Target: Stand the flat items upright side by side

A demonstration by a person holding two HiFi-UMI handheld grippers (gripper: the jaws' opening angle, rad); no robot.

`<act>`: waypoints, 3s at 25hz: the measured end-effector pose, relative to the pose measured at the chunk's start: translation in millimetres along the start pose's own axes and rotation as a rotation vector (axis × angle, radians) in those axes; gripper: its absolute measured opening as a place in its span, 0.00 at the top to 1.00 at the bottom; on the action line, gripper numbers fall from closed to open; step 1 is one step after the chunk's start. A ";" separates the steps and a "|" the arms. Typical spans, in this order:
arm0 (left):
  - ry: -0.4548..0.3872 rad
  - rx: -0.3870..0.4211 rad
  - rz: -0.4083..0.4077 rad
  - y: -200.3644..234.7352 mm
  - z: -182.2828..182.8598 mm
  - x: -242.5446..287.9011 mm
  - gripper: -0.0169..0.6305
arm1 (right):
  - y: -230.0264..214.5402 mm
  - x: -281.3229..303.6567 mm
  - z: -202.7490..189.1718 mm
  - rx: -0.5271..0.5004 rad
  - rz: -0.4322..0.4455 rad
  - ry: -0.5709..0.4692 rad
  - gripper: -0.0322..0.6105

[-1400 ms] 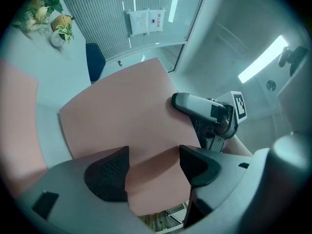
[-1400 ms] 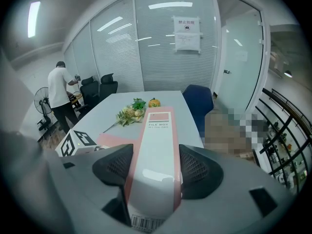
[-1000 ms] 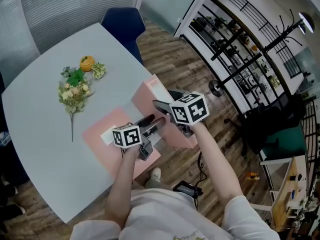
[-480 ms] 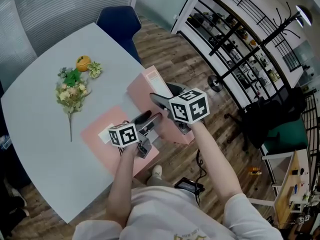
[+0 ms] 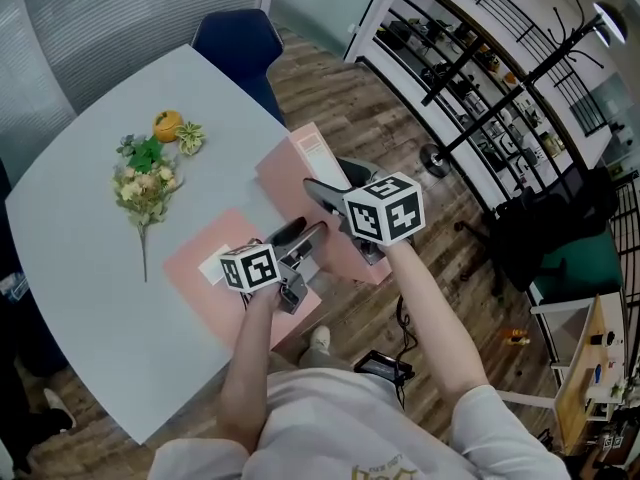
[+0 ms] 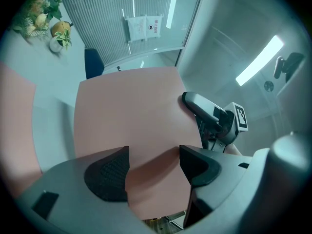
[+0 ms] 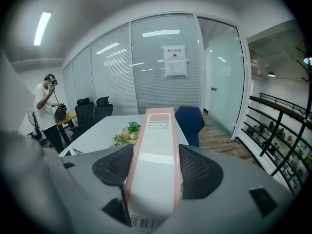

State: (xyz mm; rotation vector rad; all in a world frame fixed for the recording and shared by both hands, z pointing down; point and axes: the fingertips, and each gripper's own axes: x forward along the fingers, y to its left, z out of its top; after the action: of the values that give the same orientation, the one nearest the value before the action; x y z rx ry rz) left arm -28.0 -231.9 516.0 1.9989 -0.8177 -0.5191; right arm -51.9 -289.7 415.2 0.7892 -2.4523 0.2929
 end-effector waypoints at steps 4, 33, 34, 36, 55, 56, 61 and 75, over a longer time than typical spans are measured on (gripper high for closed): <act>-0.006 0.005 0.001 -2.6 1.5 0.5 0.48 | -1.0 -4.2 4.6 0.007 -0.002 -0.024 0.47; -0.037 -0.024 -0.001 -1.6 5.4 -3.2 0.48 | 8.1 -17.3 20.2 -0.074 -0.023 -0.173 0.47; -0.040 -0.026 -0.002 -1.5 5.4 -3.4 0.48 | 8.6 -18.8 21.0 -0.080 -0.024 -0.185 0.47; -0.045 -0.026 -0.001 -1.4 5.5 -3.6 0.49 | 9.8 -21.7 22.0 -0.092 -0.024 -0.206 0.47; -0.050 -0.018 0.009 1.0 3.6 -1.6 0.48 | 9.9 -45.1 20.1 -0.111 -0.027 -0.361 0.47; -0.049 -0.017 0.006 0.6 3.7 -1.5 0.48 | 9.9 -45.9 19.5 -0.109 -0.032 -0.367 0.47; -0.046 -0.012 0.008 -0.5 0.6 -1.6 0.48 | 11.0 -58.0 15.5 -0.108 -0.044 -0.438 0.47; -0.052 -0.044 0.036 4.8 -5.3 -8.9 0.49 | 18.1 -76.4 -7.6 -0.026 0.037 -0.615 0.47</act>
State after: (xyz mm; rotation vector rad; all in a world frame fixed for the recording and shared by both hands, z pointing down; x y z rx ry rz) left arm -32.5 -224.4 523.3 1.9340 -0.8651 -0.5660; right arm -7.3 -236.2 378.3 0.9262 -3.0347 0.0256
